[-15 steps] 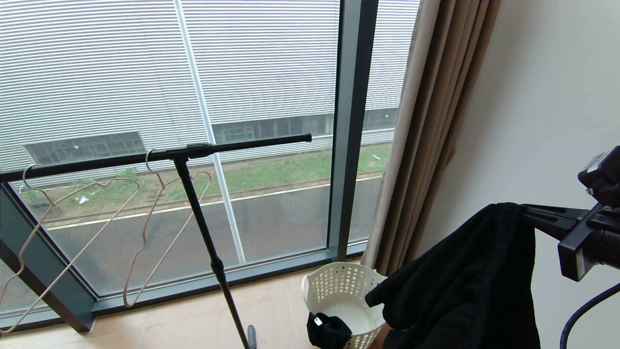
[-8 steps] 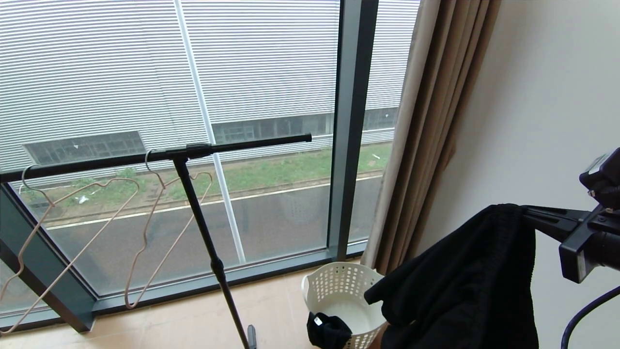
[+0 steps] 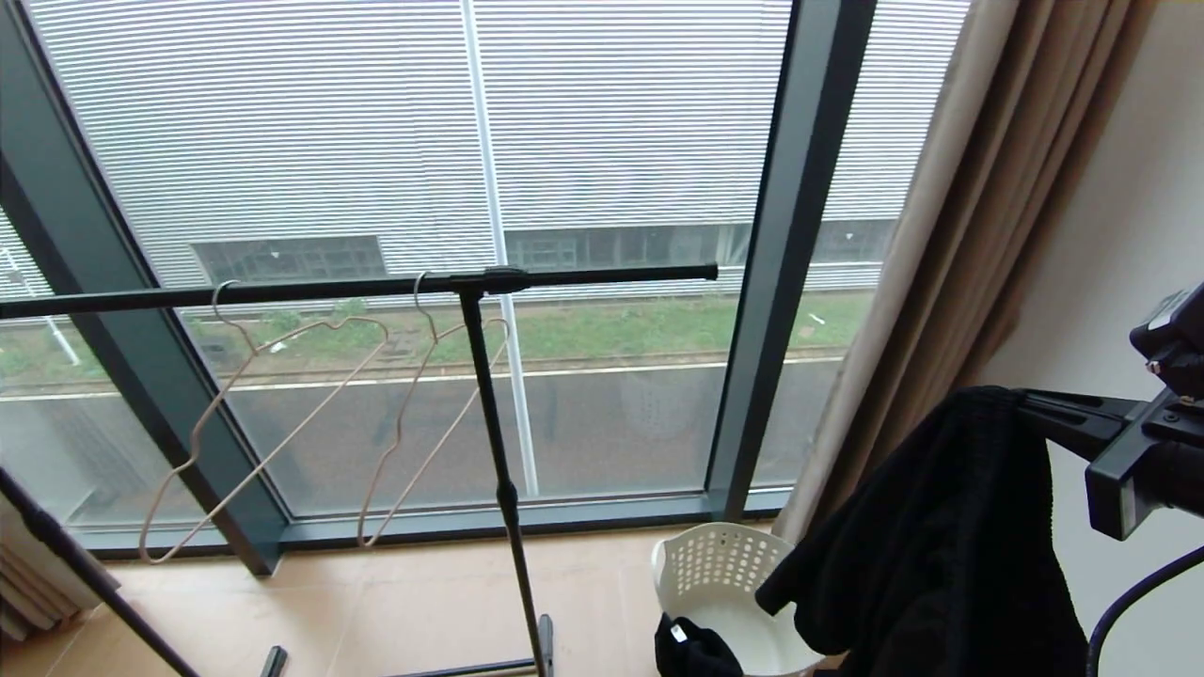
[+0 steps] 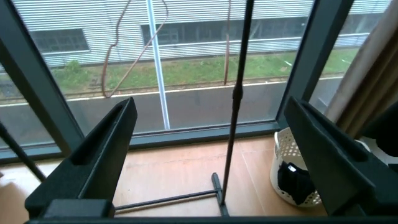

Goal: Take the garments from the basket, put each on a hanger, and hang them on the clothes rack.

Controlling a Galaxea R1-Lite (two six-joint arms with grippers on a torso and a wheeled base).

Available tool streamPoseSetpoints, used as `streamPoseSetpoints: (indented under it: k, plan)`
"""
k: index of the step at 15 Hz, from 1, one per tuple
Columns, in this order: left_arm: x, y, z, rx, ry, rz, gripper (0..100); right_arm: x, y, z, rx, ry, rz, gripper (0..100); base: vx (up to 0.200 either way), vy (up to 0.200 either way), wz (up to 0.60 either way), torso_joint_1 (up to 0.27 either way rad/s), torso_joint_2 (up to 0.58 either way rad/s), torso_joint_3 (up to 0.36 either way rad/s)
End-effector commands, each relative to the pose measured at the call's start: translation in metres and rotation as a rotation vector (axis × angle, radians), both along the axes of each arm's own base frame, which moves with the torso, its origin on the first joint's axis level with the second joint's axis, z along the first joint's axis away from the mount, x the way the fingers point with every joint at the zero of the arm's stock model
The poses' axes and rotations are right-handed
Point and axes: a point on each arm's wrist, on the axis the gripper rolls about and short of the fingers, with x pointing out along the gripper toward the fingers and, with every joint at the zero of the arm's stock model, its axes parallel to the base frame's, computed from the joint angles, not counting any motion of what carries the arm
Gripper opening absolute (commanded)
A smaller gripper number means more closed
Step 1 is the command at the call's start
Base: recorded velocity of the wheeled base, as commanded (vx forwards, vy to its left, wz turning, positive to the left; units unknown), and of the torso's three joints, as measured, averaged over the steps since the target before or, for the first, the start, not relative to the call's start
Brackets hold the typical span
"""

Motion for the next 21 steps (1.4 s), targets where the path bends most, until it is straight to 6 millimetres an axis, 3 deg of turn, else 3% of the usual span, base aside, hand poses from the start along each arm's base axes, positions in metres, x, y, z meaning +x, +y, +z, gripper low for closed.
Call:
streamPoseSetpoints:
  k: [1, 3, 10, 13, 21]
  plan:
    - [0.0, 0.0, 0.0, 0.001, 0.0, -0.001, 100, 0.0006, 0.0002, -0.0004, -0.001, 0.003, 0.001, 0, 0.0, 0.0, 0.0, 0.0, 0.0, 0.0]
    - [0.0, 0.0, 0.0, 0.001, 0.0, -0.002, 100, 0.0006, 0.0002, -0.0004, -0.001, 0.003, 0.001, 0, 0.0, 0.0, 0.0, 0.0, 0.0, 0.0]
    - [0.0, 0.0, 0.0, 0.001, 0.0, -0.002, 100, 0.0019, 0.0004, -0.0034, -0.003, 0.015, 0.001, 0, -0.2, 0.0, 0.0, -0.005, 0.0, 0.0]
    - [0.0, 0.0, 0.0, 0.001, 0.0, -0.002, 100, 0.0029, 0.0006, -0.0038, -0.004, 0.016, 0.001, 0, -0.2, 0.2, 0.0, 0.004, 0.0, 0.002]
    - [0.0, 0.0, 0.0, 0.001, 0.0, -0.002, 100, 0.0031, 0.0006, -0.0047, -0.005, 0.021, 0.001, 0, 0.0, 0.2, 0.0, 0.006, 0.0, 0.004]
